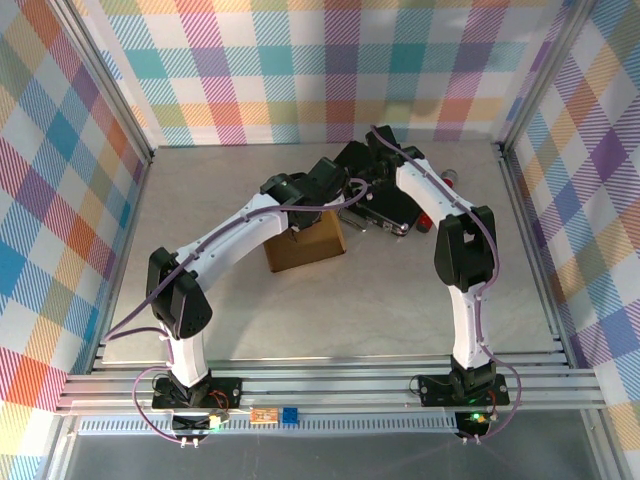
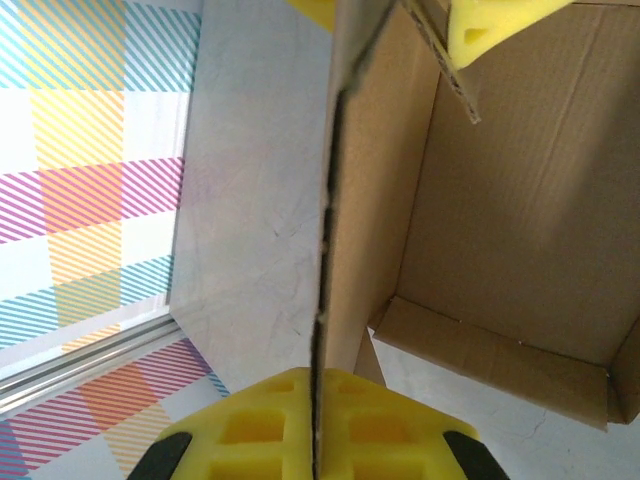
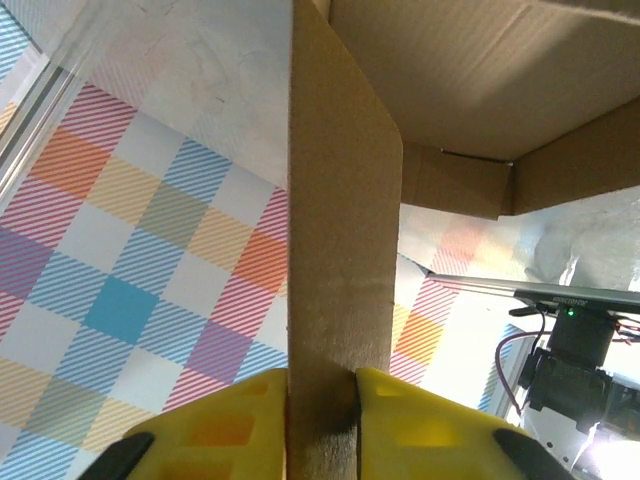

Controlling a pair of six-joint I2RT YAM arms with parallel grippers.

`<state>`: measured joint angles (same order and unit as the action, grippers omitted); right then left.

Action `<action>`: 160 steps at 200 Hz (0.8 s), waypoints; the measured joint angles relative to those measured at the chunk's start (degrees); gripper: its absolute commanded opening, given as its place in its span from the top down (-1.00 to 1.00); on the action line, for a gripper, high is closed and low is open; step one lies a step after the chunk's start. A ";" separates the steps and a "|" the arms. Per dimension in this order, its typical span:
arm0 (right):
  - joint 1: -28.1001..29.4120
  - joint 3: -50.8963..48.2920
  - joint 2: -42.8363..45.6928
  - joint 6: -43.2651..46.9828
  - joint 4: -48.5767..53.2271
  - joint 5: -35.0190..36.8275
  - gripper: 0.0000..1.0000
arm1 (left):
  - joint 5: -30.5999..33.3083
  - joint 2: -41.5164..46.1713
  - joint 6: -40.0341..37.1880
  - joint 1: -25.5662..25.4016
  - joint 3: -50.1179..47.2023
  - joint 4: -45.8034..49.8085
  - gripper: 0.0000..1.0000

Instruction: Fold the paper box

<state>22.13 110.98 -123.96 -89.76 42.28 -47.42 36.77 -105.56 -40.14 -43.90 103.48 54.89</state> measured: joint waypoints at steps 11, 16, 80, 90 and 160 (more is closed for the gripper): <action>0.00 -0.50 0.02 -0.37 -0.35 0.00 0.77 | -0.04 0.00 0.02 -0.07 -0.24 -0.09 1.00; 0.00 -0.74 0.00 -0.55 -0.50 -0.07 0.80 | -0.04 0.00 0.02 -0.11 -0.28 -0.07 0.92; 1.29 -1.77 0.02 -1.33 -1.60 -1.31 0.99 | -3.48 0.42 9.64 -1.51 1.36 -3.10 -0.49; 1.49 -1.77 0.00 -1.33 -1.77 -1.33 1.00 | -4.66 0.42 14.86 -1.55 4.26 -1.27 -0.54; 0.33 -1.68 -0.72 -0.15 -2.19 -2.16 1.00 | -36.28 26.67 67.67 32.59 -9.88 -3.32 -0.24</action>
<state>22.46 109.30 -124.68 -89.91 40.10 -49.58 0.49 -78.89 27.53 -11.31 93.60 51.57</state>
